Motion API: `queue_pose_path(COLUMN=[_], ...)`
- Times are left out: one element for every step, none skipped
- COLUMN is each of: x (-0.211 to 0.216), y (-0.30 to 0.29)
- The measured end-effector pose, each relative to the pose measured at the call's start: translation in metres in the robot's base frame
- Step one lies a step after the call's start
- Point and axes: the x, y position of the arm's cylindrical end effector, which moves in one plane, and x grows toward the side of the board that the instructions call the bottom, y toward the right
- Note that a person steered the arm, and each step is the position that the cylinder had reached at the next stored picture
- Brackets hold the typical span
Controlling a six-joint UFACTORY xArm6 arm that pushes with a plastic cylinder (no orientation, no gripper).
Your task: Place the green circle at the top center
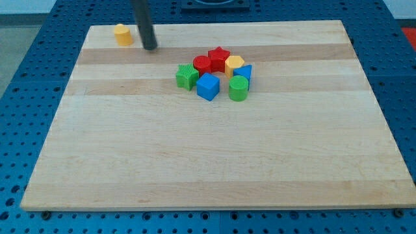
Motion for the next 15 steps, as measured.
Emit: queue_pose_path(x=[0.0, 0.0, -0.001, 0.016, 0.036, 0.037, 0.041, 0.049, 0.063, 0.091, 0.122, 0.156, 0.191, 0.196, 0.177], y=[0.054, 0.102, 0.116, 0.115, 0.115, 0.115, 0.115, 0.115, 0.115, 0.115, 0.115, 0.115, 0.124, 0.149, 0.164])
